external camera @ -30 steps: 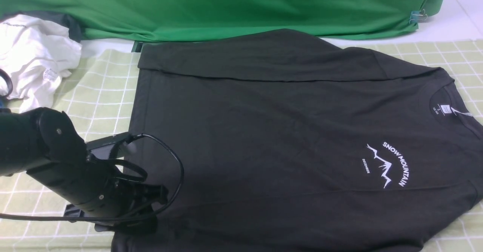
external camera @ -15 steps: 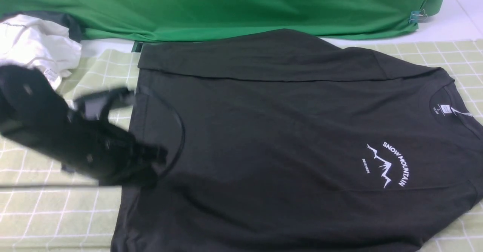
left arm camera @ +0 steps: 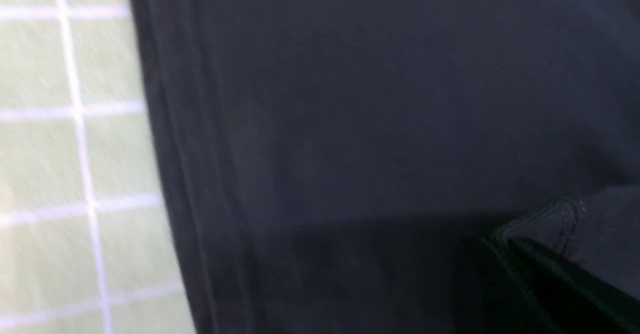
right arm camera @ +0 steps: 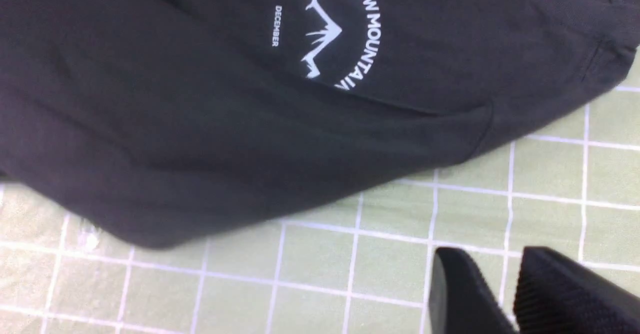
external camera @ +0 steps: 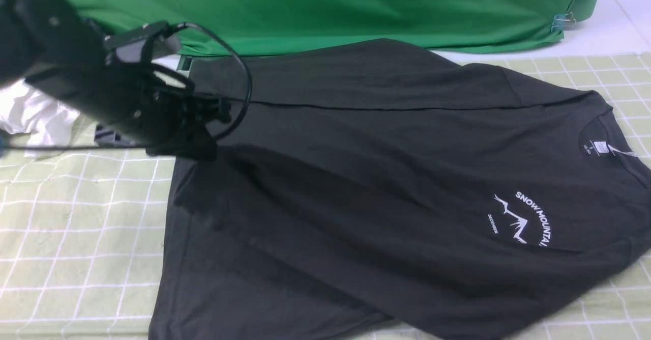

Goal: Fold a long-sleeved shirt over a green coffee tablecloth.
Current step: 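Fold the left side of the black T-shirt inward over its body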

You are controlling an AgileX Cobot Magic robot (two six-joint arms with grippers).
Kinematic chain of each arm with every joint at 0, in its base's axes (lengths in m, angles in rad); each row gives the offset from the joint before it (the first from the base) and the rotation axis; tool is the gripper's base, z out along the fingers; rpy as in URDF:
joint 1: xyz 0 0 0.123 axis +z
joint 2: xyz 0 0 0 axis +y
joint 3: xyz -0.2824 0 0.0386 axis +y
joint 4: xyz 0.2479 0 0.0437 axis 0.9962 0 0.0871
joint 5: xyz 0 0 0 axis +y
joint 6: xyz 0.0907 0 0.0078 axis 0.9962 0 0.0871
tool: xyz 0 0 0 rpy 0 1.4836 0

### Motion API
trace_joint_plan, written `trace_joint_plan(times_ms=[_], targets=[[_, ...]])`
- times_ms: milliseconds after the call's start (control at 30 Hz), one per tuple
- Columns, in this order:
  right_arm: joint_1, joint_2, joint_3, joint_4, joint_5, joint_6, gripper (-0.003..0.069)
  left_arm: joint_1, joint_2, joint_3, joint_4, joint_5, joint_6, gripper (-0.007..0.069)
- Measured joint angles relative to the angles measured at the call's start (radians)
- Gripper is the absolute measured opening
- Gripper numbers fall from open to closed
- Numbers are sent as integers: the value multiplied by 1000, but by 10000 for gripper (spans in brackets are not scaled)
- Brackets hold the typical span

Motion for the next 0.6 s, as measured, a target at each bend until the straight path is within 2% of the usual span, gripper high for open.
trace_joint_plan(times_ms=[267,400,600], targets=[[0,0,0,0,0,-1,195,2,146,-81,77,-68,-130,23],[0,0,0,0,0,-1,197,2,205,-81,140,-120,-157,23],[0,0,0,0,-2,0,206,2,267,-82,169,-219,-208,26]])
